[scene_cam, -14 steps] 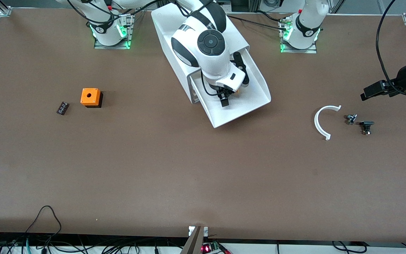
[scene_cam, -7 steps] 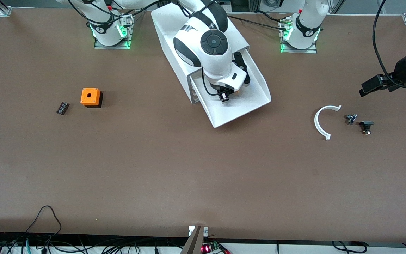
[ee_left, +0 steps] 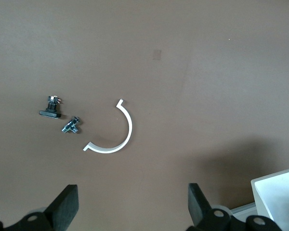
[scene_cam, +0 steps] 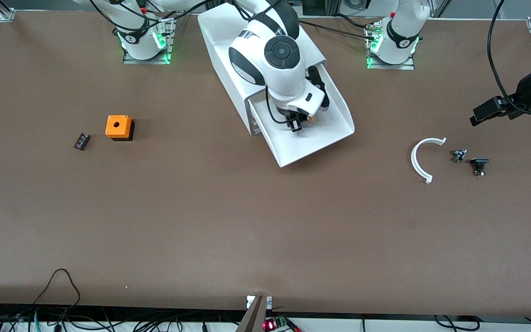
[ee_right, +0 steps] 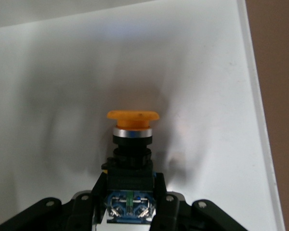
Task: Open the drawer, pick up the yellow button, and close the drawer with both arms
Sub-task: 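Grasp the yellow-capped button with the right gripper and lift it out, then carry the button toward the orange box while the left gripper reaches the drawer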
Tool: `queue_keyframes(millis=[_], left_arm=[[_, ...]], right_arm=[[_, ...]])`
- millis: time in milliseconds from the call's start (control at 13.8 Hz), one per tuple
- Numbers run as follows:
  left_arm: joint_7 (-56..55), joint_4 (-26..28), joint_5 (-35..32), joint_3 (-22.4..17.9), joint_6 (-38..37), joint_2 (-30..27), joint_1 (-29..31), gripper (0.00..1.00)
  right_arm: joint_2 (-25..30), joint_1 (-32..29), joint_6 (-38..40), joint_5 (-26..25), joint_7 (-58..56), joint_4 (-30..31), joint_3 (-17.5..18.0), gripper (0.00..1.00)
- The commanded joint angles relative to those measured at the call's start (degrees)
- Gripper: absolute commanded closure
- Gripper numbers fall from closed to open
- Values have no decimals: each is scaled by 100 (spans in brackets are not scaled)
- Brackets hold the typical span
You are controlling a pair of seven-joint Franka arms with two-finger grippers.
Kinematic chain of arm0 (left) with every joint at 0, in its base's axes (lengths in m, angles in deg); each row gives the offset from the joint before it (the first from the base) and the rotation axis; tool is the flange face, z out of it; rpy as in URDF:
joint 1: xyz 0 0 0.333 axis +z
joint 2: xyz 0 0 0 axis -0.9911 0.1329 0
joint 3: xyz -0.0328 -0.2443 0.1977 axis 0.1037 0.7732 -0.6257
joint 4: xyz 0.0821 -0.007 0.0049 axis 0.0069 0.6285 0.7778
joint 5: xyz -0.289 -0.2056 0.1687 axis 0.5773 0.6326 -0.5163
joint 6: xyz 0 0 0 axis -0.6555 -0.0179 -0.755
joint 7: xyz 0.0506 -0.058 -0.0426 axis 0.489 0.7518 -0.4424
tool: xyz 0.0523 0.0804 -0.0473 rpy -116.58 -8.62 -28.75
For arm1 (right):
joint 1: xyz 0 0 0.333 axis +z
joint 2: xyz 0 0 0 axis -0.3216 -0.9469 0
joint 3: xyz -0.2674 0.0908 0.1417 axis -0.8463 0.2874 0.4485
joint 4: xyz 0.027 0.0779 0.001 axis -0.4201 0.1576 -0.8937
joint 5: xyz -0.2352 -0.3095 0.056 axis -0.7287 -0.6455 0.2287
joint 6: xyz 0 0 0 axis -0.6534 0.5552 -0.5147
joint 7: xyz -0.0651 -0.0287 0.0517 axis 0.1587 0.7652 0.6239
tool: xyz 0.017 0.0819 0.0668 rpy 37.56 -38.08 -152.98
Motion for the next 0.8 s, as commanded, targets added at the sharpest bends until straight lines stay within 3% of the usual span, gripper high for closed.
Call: queue_keyframes(millis=[0, 291, 436, 727], left_arm=[[-56, -54, -29, 13, -75, -24, -4, 0], [-56, -54, -38, 22, -83, -24, -4, 0], [-65, -54, -38, 22, -49, -15, -12, 0], [-126, 8, -38, 92, 250, 20, -187, 0]], right_arm=[[258, -50, 52, -24, 329, -149, -13, 76], [900, -454, 140, 12, 1487, -27, 4, 76], [1295, -778, 70, 3, 3231, 271, -4, 75], [1437, -1640, 139, 12, 4426, 457, -153, 75]])
